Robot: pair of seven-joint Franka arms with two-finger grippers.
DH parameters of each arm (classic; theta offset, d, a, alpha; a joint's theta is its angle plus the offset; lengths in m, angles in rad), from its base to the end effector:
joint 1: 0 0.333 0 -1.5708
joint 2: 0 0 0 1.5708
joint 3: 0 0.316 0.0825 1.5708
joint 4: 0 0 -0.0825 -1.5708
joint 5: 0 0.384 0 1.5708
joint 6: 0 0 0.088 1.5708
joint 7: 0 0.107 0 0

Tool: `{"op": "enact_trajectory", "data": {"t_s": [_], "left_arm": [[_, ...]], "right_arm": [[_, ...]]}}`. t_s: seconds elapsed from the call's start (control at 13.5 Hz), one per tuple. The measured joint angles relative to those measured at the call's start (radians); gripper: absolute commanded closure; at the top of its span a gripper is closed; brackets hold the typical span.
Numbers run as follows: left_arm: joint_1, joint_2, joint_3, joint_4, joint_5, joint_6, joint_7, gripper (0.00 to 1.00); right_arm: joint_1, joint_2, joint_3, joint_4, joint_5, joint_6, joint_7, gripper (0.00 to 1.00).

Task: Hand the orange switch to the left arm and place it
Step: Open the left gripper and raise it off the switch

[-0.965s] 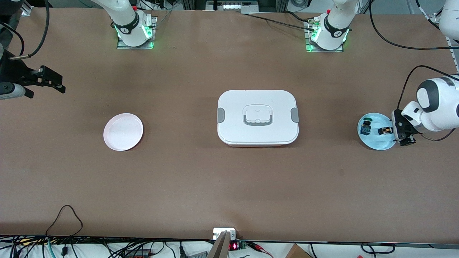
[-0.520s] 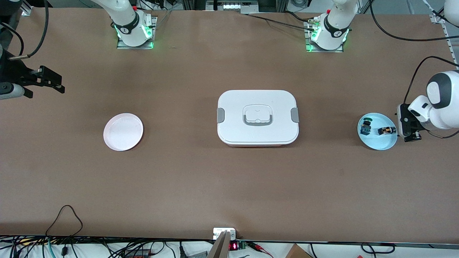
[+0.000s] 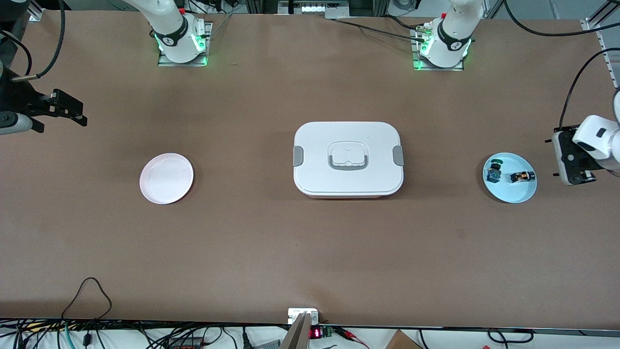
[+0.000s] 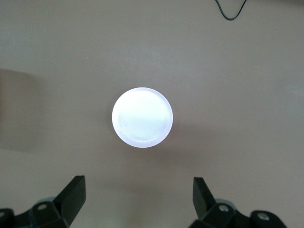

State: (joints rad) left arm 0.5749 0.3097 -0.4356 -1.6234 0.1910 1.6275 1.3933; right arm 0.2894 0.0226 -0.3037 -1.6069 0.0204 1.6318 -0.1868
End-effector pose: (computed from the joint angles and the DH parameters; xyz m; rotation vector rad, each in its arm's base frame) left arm 0.6001 0.1287 0.4365 2.3737 -1.7878 -0.3553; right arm 0.5658 -0.0042 0.6007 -3.1169 -0.2677 -0.0073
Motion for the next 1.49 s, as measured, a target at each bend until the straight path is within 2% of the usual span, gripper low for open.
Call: {"op": "enact_trajectory", "data": {"t_s": [0.37,0.82,1.11,1.19,1.26,1.49], "left_arm": [[-0.001,-0.007,-0.107,0.144,-0.001,-0.226,-0.424,0.0],[-0.005,-0.089,-0.269,0.167,-0.004,-0.319,-1.065,0.0],[-0.01,-0.107,-0.282,0.204,-0.029,-0.318,-1.228,0.0],[-0.029,-0.11,-0.264,0.212,-0.037,-0.318,-1.247,0.0],[-0.087,-0.117,-0.204,0.217,-0.04,-0.318,-1.261,0.0],[-0.37,-0.151,0.104,0.221,-0.083,-0.318,-1.275,0.0]], "right_arm": [[-0.001,0.001,0.0,0.0,0.0,0.0,0.0,0.0],[-0.002,0.003,0.0,0.0,0.0,0.0,0.0,0.0],[-0.004,0.004,0.0,0.0,0.0,0.0,0.0,0.0],[-0.005,0.004,0.0,0.0,0.0,0.0,0.0,0.0],[-0.005,0.004,0.0,0.0,0.0,0.0,0.0,0.0],[-0.005,0.004,0.0,0.0,0.0,0.0,0.0,0.0]]}}
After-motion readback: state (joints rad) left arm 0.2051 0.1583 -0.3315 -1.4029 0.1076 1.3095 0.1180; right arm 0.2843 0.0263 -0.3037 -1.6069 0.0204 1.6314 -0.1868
